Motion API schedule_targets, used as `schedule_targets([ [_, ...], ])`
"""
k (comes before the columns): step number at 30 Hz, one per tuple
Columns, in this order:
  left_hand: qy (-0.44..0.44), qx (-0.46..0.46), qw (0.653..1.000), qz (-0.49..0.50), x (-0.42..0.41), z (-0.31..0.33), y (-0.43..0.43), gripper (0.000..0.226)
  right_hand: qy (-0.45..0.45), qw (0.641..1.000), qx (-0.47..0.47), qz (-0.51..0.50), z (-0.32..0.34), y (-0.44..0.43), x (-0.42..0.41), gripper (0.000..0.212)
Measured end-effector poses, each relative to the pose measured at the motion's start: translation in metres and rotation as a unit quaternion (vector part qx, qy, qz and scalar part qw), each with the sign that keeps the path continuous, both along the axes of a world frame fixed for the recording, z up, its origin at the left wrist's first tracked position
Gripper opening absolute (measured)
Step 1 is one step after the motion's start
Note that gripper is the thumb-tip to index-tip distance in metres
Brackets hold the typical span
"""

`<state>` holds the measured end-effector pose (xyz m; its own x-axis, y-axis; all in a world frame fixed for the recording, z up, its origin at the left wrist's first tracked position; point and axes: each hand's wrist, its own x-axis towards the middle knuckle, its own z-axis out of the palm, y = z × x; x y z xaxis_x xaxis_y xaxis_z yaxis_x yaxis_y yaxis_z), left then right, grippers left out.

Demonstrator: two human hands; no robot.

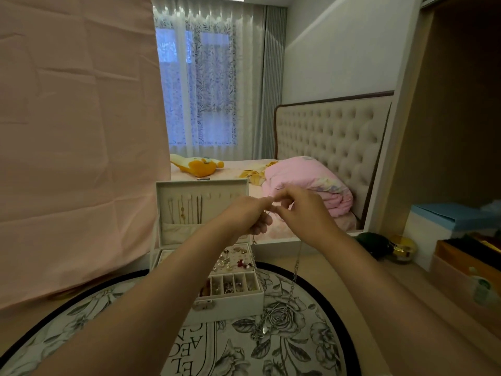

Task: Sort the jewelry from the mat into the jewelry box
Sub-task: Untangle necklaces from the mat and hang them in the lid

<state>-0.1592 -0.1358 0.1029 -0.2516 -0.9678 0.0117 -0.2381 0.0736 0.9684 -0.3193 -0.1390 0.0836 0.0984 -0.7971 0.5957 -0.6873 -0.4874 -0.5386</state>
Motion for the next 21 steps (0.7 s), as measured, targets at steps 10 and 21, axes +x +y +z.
schedule_targets([
  [10, 0.003, -0.004, 0.993, -0.117, 0.030, -0.014, -0.037, 0.023, -0.212, 0.928, 0.271, 0.141, 0.006, -0.027, 0.020, 0.018],
  [21, -0.010, -0.043, 0.995, -0.085, 0.068, -0.038, -0.055, 0.024, -0.184, 0.909, 0.348, 0.138, 0.005, -0.052, 0.031, 0.022],
])
